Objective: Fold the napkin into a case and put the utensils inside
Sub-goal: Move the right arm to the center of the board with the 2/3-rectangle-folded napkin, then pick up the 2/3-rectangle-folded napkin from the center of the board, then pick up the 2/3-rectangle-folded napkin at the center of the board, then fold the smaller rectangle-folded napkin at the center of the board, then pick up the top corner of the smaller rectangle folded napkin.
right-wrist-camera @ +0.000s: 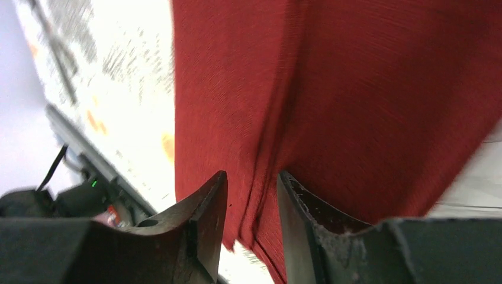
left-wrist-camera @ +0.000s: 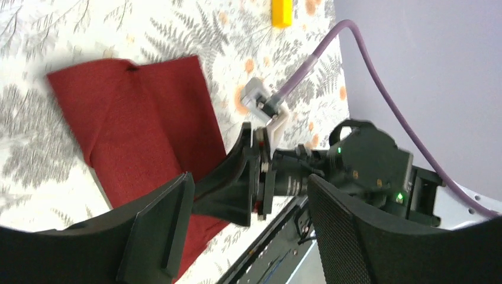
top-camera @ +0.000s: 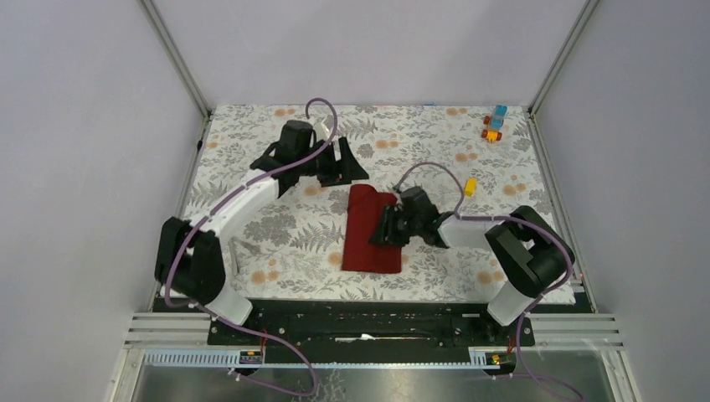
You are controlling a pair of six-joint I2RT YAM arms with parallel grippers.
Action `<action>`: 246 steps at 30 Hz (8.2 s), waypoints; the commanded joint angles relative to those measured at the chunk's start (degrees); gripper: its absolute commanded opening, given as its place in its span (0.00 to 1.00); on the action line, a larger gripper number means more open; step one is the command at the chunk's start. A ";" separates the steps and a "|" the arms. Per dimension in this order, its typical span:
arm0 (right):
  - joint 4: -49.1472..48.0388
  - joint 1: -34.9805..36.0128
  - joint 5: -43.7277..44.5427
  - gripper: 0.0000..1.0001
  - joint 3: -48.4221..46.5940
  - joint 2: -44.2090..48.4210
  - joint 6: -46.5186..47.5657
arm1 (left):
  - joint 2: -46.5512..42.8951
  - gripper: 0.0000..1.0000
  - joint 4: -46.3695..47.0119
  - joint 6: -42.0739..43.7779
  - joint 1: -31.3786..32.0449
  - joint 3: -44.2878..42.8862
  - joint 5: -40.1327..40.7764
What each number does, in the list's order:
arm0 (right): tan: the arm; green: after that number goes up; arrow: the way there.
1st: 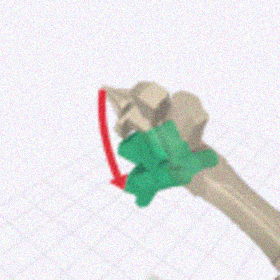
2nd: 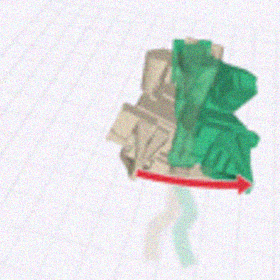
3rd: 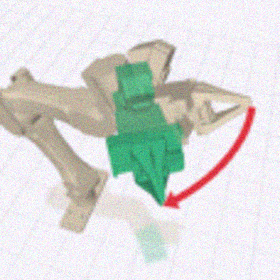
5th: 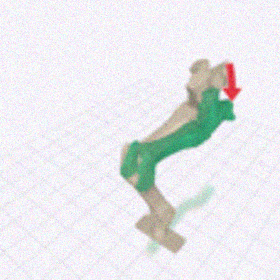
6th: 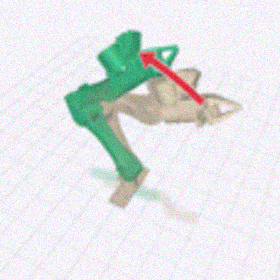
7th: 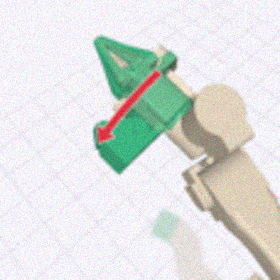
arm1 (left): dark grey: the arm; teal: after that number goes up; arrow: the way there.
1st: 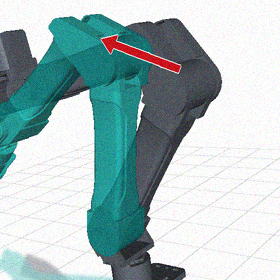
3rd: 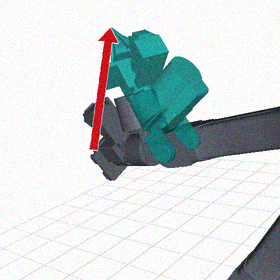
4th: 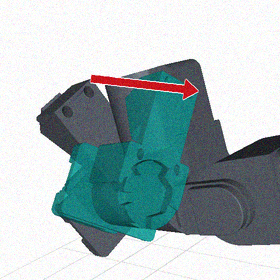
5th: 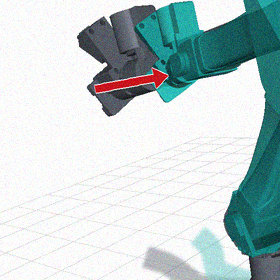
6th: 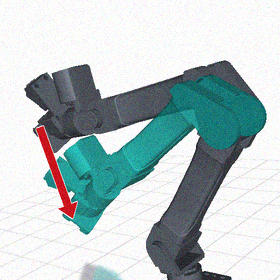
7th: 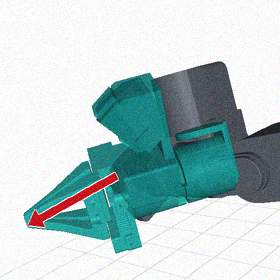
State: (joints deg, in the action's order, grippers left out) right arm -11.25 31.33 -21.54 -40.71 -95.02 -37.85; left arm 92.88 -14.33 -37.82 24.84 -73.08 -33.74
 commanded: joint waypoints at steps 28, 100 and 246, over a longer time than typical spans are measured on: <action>33.74 -19.29 8.88 0.91 3.81 30.77 8.16 | 16.29 0.64 -31.75 -11.26 45.42 -5.82 49.95; -29.23 -11.81 -4.43 0.00 13.99 -0.14 -12.28 | -9.14 0.64 -0.71 -9.12 29.45 13.38 21.48; 9.33 15.04 38.39 0.00 -21.46 -7.46 0.18 | -11.09 0.53 24.55 -5.62 3.34 37.76 21.39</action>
State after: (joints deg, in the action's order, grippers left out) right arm -2.00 47.53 17.89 -63.42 -105.19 -33.76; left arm 82.89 16.14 -50.02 28.58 -28.62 -18.20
